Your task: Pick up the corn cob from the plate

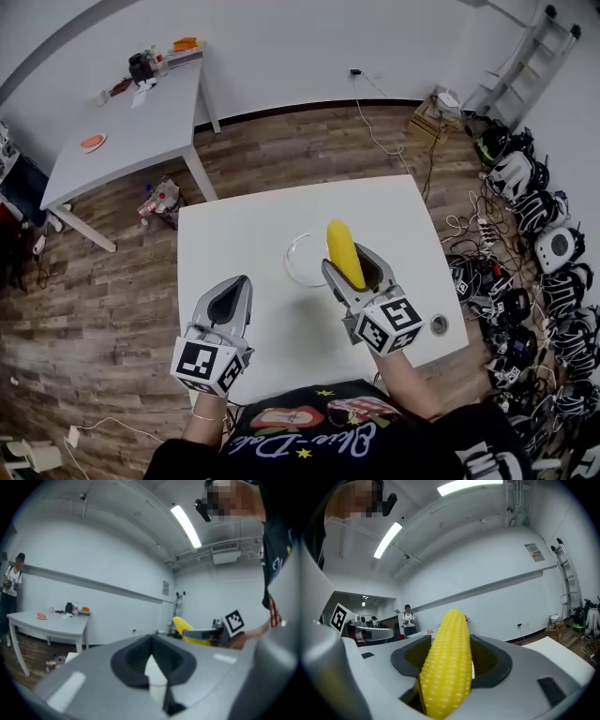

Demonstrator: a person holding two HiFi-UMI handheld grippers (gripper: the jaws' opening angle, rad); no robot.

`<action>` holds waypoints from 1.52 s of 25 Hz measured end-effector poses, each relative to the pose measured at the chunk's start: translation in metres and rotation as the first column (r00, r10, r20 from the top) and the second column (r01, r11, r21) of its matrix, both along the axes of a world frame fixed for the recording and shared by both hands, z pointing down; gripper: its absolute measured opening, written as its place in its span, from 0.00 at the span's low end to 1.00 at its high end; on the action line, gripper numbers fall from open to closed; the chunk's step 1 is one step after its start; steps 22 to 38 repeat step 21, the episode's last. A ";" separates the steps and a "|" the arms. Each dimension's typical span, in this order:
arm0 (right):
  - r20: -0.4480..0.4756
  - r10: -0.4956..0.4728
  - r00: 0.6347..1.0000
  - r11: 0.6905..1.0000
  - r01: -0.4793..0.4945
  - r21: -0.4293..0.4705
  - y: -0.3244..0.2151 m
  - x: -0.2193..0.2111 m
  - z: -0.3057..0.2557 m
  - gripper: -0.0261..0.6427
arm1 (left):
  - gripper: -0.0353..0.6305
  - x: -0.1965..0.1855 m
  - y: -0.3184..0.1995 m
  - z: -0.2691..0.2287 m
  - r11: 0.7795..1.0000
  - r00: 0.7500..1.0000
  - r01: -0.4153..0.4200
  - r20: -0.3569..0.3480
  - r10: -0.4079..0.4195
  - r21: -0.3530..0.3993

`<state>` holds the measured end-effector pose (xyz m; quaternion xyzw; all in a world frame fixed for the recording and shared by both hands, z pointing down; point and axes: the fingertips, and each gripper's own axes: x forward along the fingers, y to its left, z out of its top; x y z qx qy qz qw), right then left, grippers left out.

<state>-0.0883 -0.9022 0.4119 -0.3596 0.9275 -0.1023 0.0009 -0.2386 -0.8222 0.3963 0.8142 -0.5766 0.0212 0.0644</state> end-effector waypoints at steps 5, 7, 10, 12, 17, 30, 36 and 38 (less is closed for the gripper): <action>-0.004 0.016 1.000 0.999 -0.017 -0.041 0.007 0.010 0.008 0.44 | 0.05 0.008 0.002 0.003 1.000 1.000 -0.014 0.009 0.014 -0.009; 0.008 0.014 1.000 0.998 -0.013 -0.063 0.007 0.010 0.009 0.44 | 0.05 0.008 0.002 0.003 1.000 1.000 -0.015 0.013 0.015 -0.007; 0.018 -0.006 1.000 0.996 0.007 -0.086 0.009 0.008 0.009 0.44 | 0.05 0.007 0.002 0.007 1.000 1.000 -0.010 0.022 0.010 -0.018; 0.014 -0.018 1.000 0.997 0.019 -0.079 0.012 0.007 0.006 0.44 | 0.05 0.006 0.004 0.010 1.000 1.000 -0.007 0.019 0.007 -0.031; 0.004 -0.025 1.000 0.997 0.026 -0.068 0.013 0.003 0.003 0.44 | 0.05 0.003 0.004 0.014 0.999 0.999 0.000 0.035 0.001 -0.036; 0.000 -0.016 1.000 0.997 0.016 -0.079 0.015 0.005 0.007 0.44 | 0.05 0.002 0.006 0.021 0.999 0.999 0.000 0.039 0.002 -0.046; 0.000 -0.016 1.000 0.997 0.016 -0.079 0.015 0.005 0.007 0.44 | 0.05 0.002 0.006 0.021 0.999 0.999 0.000 0.039 0.002 -0.046; 0.000 -0.016 1.000 0.997 0.016 -0.079 0.015 0.005 0.007 0.44 | 0.05 0.002 0.006 0.021 0.999 0.999 0.000 0.039 0.002 -0.046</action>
